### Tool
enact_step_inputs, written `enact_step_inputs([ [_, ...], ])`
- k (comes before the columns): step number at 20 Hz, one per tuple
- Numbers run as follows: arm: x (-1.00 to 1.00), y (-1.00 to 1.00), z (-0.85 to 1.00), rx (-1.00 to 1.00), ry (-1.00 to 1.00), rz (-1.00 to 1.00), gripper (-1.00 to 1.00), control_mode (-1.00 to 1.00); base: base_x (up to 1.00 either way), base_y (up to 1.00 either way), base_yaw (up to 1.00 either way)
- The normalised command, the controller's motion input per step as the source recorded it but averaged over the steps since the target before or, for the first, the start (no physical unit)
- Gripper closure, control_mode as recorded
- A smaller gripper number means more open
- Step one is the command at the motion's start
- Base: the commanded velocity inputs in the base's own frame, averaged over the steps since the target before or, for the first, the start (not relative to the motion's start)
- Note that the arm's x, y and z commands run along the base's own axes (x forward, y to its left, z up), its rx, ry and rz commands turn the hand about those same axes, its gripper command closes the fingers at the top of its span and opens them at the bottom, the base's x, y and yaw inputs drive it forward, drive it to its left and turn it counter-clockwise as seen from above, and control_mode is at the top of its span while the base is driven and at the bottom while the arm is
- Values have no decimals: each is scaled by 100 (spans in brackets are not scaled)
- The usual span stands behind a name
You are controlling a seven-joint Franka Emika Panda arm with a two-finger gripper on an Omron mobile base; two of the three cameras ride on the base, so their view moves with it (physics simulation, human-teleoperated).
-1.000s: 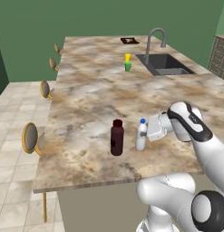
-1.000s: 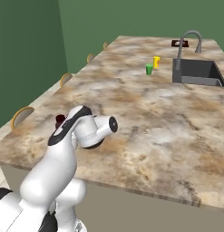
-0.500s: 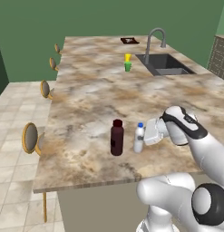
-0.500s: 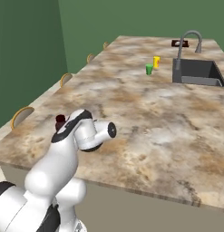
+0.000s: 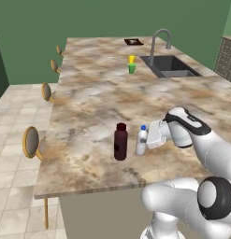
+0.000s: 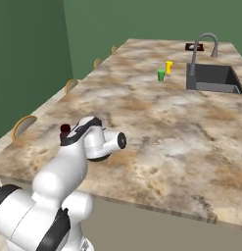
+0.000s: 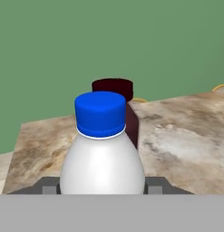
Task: Place the drinks on the dining counter in a tight cluster.
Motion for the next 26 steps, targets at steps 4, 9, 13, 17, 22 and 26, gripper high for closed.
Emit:
enact_step_inputs([
  [4,0,0,-11,0,-1,0,100,-100,0,0,0],
  [9,0,0,-22,-4,-4,0,100,-100,0,0,0],
  [13,0,0,-21,-6,-6,0,100,-100,0,0,0],
  [17,7,0,-13,-4,-8,0,100,-100,0,0,0],
  [22,39,0,0,0,-1,0,100,-100,0,0,0],
  [26,8,0,0,0,0,0,100,-100,0,0,0],
])
